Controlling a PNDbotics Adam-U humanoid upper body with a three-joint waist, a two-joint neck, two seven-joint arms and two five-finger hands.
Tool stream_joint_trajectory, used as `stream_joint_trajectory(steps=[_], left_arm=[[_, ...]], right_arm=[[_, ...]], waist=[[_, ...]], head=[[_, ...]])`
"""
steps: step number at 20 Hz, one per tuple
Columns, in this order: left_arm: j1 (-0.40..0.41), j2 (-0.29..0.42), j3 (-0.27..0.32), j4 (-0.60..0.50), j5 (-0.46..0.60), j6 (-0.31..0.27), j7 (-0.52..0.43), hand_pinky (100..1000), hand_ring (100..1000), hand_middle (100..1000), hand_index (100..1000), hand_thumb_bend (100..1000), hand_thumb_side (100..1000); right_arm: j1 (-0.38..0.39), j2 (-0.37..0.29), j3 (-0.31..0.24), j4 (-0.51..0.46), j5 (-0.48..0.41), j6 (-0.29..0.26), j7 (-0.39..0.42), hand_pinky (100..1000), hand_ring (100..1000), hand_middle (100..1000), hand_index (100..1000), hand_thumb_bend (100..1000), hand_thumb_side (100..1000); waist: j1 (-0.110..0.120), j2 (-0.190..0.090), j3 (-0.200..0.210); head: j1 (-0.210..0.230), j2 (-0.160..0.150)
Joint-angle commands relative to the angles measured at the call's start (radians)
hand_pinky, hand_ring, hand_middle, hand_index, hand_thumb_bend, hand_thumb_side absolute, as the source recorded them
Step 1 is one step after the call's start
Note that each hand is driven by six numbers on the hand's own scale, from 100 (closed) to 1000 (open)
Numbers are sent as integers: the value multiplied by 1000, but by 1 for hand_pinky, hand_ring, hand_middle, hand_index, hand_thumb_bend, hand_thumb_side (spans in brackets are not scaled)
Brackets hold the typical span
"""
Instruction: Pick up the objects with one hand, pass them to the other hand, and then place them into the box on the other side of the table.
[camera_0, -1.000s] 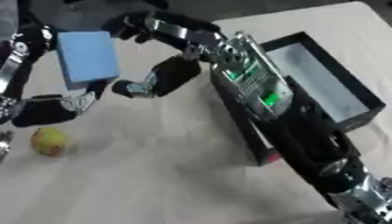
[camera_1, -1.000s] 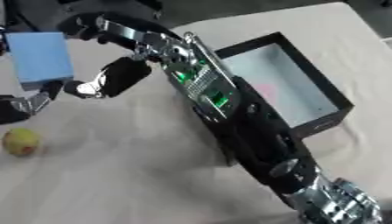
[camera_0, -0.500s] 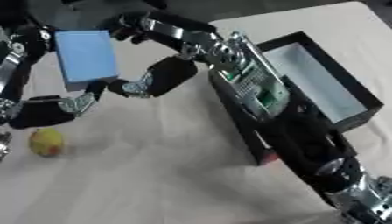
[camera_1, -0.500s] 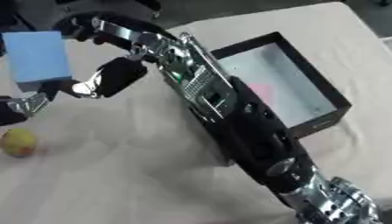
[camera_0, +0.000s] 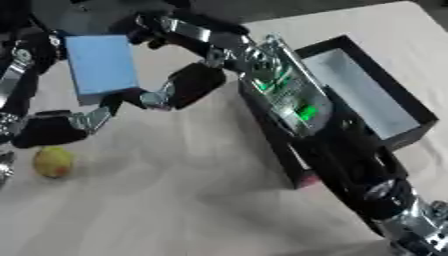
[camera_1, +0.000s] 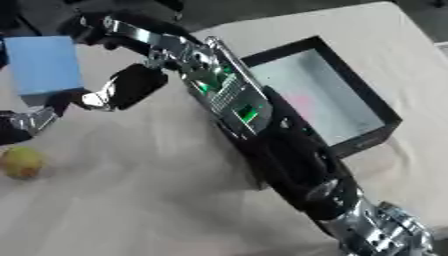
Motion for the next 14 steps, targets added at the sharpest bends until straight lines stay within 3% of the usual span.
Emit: stream_joint_trajectory(steps=[1, 6, 7, 14], left_arm=[[-15, 13, 2, -22, 15, -6, -8, 834, 674, 618, 556, 100, 136], [-16, 11, 2, -21, 17, -4, -10, 834, 675, 619, 558, 100, 135], [-16, 11, 2, -20, 17, -4, -10, 834, 675, 620, 560, 100, 134], [-17, 8, 2, -19, 19, 2, -9, 836, 676, 621, 567, 100, 135]], right_arm=[[-23, -10, -5, -22, -7, 4, 0, 912, 913, 878, 901, 368, 189], [-22, -9, -6, -23, -21, 12, -6, 911, 904, 849, 870, 341, 139], [-22, -9, -6, -24, -29, 14, -10, 912, 897, 825, 846, 322, 100], [-22, -9, -5, -19, -125, 38, -39, 908, 854, 702, 728, 169, 100]], waist=[[-6, -1, 4], [-6, -1, 3], [-6, -1, 3], [-6, 0, 3]], head=[[-2, -14], [-2, -12], [-2, -12], [-6, -10]])
